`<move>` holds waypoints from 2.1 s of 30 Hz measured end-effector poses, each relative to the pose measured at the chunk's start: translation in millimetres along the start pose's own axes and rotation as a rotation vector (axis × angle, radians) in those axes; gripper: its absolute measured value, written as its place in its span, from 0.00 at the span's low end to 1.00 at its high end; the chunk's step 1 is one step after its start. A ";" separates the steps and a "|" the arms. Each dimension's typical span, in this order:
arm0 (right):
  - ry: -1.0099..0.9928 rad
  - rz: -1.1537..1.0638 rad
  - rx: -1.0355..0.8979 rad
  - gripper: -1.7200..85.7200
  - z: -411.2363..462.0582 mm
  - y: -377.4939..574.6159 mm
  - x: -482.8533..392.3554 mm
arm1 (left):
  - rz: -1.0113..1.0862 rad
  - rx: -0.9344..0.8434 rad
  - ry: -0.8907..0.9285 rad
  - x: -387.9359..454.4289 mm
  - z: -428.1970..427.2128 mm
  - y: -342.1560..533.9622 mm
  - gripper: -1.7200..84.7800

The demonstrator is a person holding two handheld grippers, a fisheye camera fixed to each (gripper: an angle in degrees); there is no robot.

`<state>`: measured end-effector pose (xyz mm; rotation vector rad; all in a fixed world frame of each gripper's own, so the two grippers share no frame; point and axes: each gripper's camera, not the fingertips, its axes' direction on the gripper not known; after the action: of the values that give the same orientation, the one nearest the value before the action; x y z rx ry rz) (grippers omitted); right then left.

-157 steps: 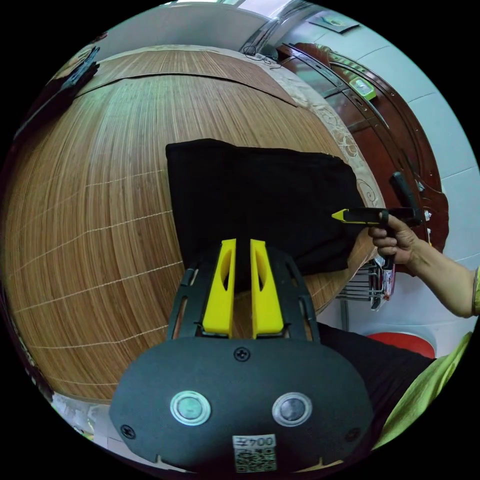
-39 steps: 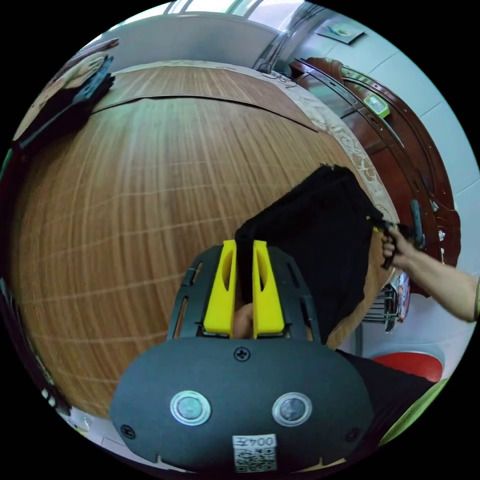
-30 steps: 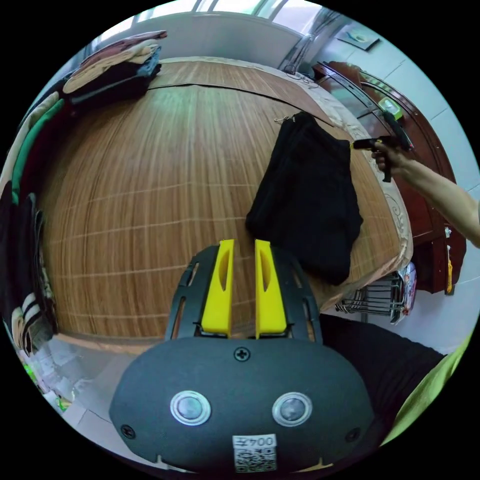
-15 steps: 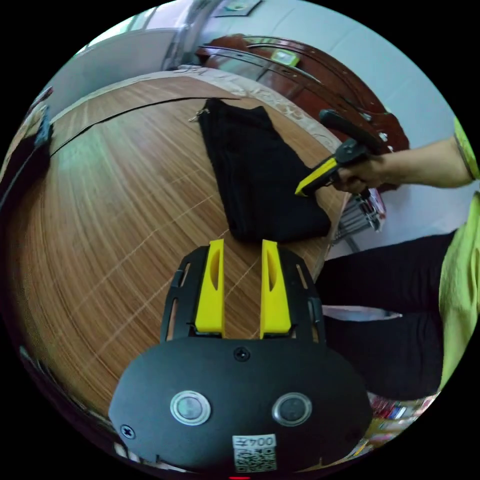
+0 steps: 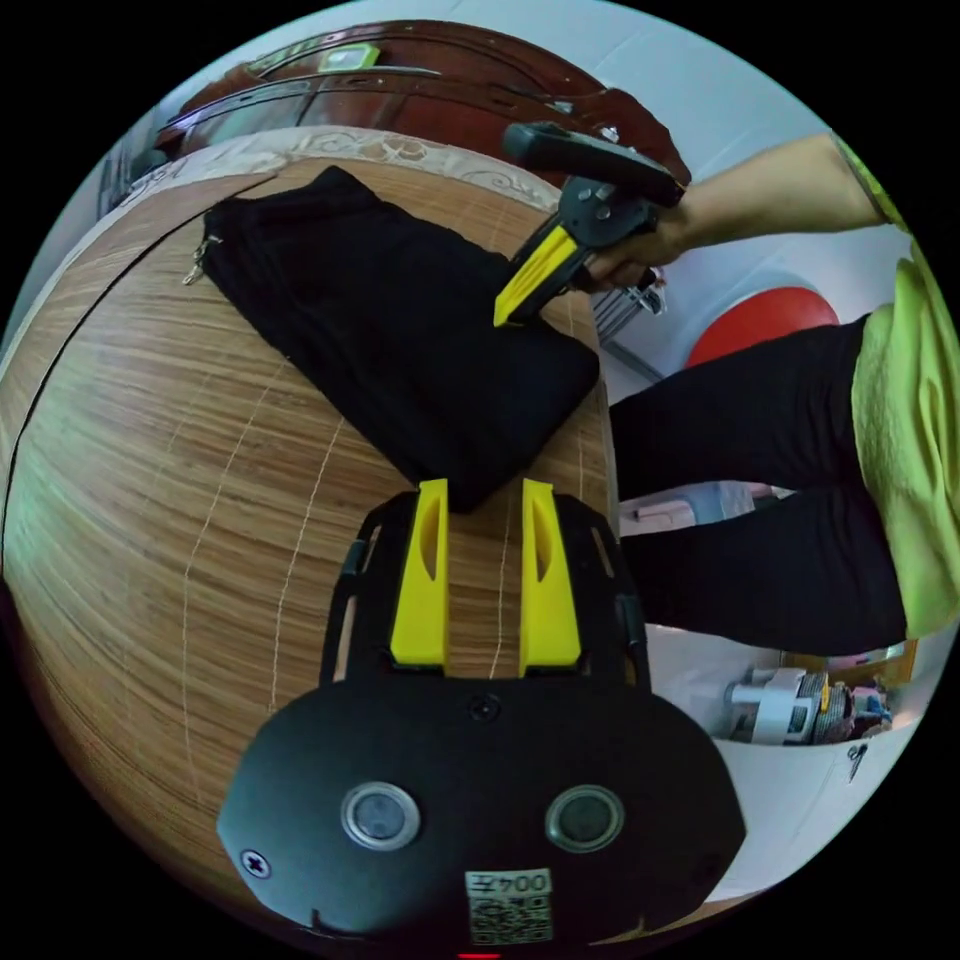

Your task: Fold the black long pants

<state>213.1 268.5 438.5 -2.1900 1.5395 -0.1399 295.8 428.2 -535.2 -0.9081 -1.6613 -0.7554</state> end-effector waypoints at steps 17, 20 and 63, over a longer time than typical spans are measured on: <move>-0.172 0.052 0.109 0.02 -82.6 74.6 60.8 | -0.308 0.009 0.032 -51.6 -21.6 51.4 0.02; -0.339 0.112 0.160 0.03 -101.6 105.2 103.1 | -0.310 0.129 -0.014 -45.5 -36.3 2.3 0.02; -0.773 -0.092 0.377 0.16 -236.6 422.2 214.8 | -0.363 0.007 0.440 -276.0 150.0 15.6 0.02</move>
<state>-152.8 -114.2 434.3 -1.7071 0.8893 0.3290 280.9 507.5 -839.1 -0.3938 -1.4418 -1.1055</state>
